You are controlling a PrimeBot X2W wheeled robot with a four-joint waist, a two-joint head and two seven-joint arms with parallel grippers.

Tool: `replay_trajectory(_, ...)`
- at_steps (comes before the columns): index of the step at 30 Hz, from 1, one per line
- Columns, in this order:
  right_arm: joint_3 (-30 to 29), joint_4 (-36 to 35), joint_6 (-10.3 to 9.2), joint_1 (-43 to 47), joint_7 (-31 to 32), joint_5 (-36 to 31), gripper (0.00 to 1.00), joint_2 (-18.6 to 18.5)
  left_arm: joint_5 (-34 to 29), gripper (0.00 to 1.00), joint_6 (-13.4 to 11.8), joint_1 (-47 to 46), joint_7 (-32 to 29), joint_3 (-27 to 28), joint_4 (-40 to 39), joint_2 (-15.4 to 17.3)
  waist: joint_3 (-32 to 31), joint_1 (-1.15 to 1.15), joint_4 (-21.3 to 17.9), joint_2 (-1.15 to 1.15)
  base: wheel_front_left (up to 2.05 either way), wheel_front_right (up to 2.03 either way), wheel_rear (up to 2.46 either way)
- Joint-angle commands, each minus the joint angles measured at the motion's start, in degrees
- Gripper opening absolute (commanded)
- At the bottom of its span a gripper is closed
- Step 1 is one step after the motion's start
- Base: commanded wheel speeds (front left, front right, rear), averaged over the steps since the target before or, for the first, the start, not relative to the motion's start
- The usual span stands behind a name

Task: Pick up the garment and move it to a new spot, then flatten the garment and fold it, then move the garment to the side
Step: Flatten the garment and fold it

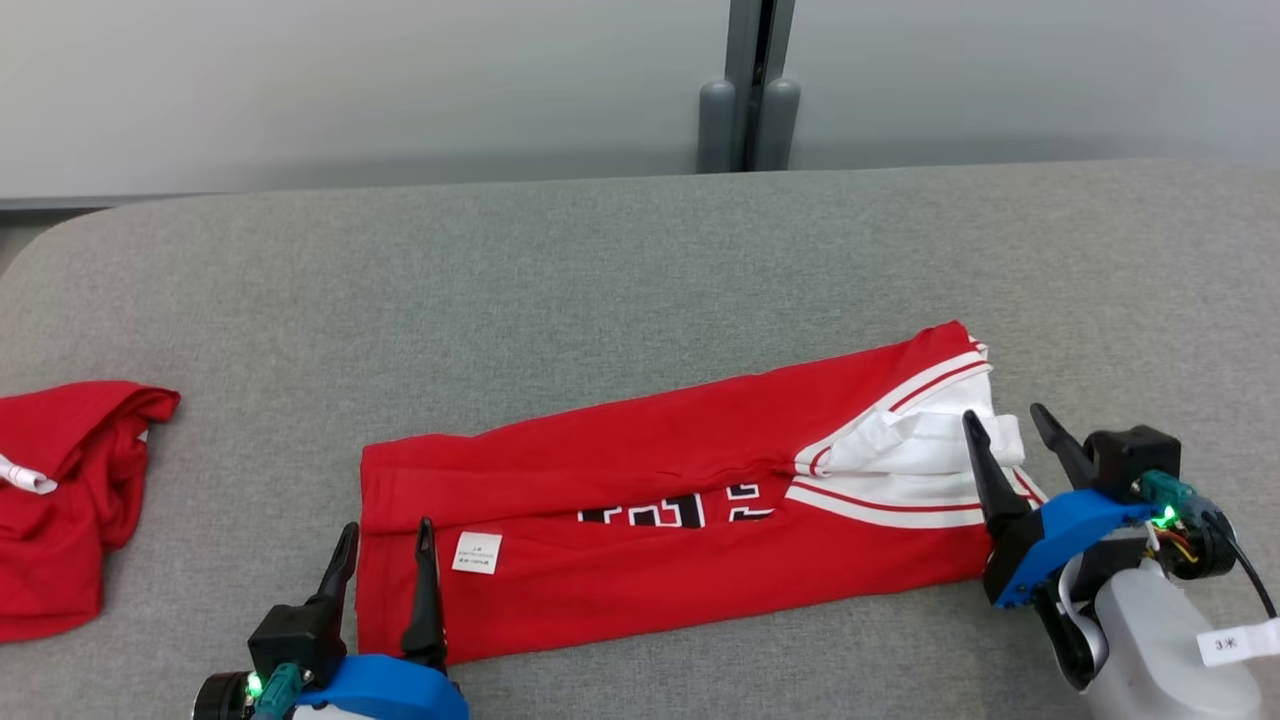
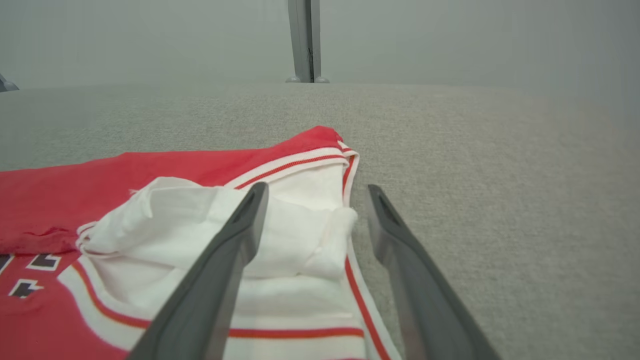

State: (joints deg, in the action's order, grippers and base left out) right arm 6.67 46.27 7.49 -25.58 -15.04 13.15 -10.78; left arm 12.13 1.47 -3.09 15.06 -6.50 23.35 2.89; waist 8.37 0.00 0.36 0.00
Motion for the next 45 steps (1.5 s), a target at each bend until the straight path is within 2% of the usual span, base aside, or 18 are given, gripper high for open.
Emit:
replay_trajectory(1,0.2,1.3,0.00,-1.0,-0.2,-0.1,1.00,-0.2,0.2,1.00,-0.2,-1.0,0.2,-0.3,0.1,0.0,0.8,0.00,0.6,0.00,0.00,0.00,0.00)
replay_trajectory(9,1.5,12.4,0.00,-7.3,1.4,-0.9,1.00,-1.7,1.8,1.00,-0.2,-3.2,0.2,-1.4,1.4,0.0,4.1,0.00,2.9,0.00,0.00,0.00,0.00)
replay_trajectory(15,1.3,20.0,-0.01,-6.0,3.0,1.9,1.00,0.5,2.4,1.00,-0.5,-3.7,0.2,-2.0,1.6,0.0,4.7,0.00,3.5,0.00,0.00,0.00,0.00)
replay_trajectory(16,1.6,20.8,0.00,-5.5,3.5,2.5,0.37,1.0,2.4,1.00,-0.5,-3.6,0.2,-1.8,1.6,0.0,4.7,0.00,3.3,0.00,0.00,0.00,0.00)
replay_trajectory(17,2.2,21.1,0.00,-5.2,3.6,3.0,0.00,1.3,2.4,1.00,-0.6,-3.4,0.2,-1.7,1.6,0.0,4.6,0.00,3.1,0.00,0.00,0.00,0.00)
replay_trajectory(19,2.6,21.3,0.00,-4.6,3.4,5.0,0.00,1.6,2.5,1.00,-0.8,-3.1,0.2,-1.3,1.6,0.0,4.4,0.00,2.4,0.00,0.00,0.00,0.00)
replay_trajectory(24,1.0,19.5,-0.22,-5.0,0.6,6.8,0.00,-1.6,1.8,1.00,-0.5,-2.9,0.2,-0.6,1.6,0.0,3.5,0.00,-0.3,0.00,0.00,0.00,0.00)
replay_trajectory(28,-1.3,17.4,-0.18,-4.9,0.1,7.8,0.00,-2.8,2.0,1.00,-0.1,-3.1,0.2,-0.4,1.8,0.0,2.4,0.00,-2.5,0.00,0.00,0.00,0.00)
replay_trajectory(31,-3.5,14.3,-0.05,-4.3,-0.1,7.2,0.00,-3.8,2.4,1.00,-0.2,-3.0,0.2,-0.9,1.8,0.0,1.6,0.00,-3.7,0.00,0.00,0.00,0.00)
replay_trajectory(35,-4.7,7.8,-0.03,-2.9,-0.2,5.8,0.00,-3.2,2.7,1.00,-0.4,-3.0,0.2,-1.3,1.9,0.0,1.2,0.00,-4.6,0.00,0.00,0.00,0.00)
replay_trajectory(40,-1.4,-3.8,0.00,-0.9,-0.2,6.7,0.00,-0.4,2.8,1.00,-0.1,-3.1,0.2,-2.1,2.0,0.0,1.2,0.00,-3.9,0.00,0.00,0.00,0.00)
replay_trajectory(45,5.8,-12.0,0.00,0.9,-0.2,10.2,0.00,1.7,3.0,1.00,0.1,-2.5,0.2,-2.6,2.6,0.0,0.6,0.00,-1.1,0.00,0.00,0.00,0.00)
